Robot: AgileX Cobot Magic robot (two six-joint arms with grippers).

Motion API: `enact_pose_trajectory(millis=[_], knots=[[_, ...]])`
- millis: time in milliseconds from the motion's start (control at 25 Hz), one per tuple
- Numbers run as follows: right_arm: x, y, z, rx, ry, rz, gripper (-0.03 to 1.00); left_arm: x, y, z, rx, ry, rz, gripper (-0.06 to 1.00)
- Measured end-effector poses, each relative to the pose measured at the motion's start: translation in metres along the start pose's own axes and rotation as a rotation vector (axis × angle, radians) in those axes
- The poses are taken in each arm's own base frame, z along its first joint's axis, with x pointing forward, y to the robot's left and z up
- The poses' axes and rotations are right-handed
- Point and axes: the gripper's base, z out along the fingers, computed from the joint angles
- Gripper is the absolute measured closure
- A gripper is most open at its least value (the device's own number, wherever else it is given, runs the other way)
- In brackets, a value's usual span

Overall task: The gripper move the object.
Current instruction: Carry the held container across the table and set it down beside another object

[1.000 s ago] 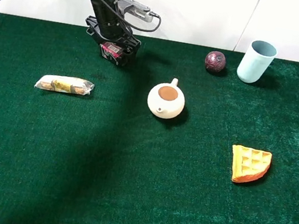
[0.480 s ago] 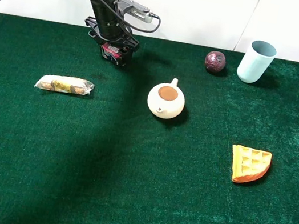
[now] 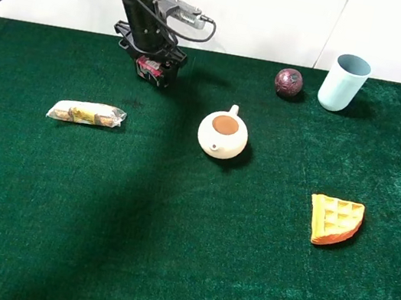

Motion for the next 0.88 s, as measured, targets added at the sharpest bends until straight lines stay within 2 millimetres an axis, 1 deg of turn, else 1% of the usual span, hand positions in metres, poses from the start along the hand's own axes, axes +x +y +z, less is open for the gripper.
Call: enact_pose_trajectory(millis=[280, 560, 720, 880], knots=[[0.0, 0.0, 0.0, 0.0, 0.0, 0.0, 0.28, -0.018, 0.002, -0.027, 0.001, 0.022, -0.004, 0.15], [0.0, 0.0, 0.0, 0.0, 0.0, 0.0, 0.28, -0.028, 0.002, -0.052, 0.004, 0.06, -0.027, 0.15], [0.0, 0.0, 0.0, 0.0, 0.0, 0.0, 0.28, -0.031, -0.008, -0.061, 0.011, 0.081, -0.018, 0.15], [0.0, 0.0, 0.0, 0.0, 0.0, 0.0, 0.28, -0.034, -0.023, -0.067, 0.021, 0.073, -0.009, 0.15]])
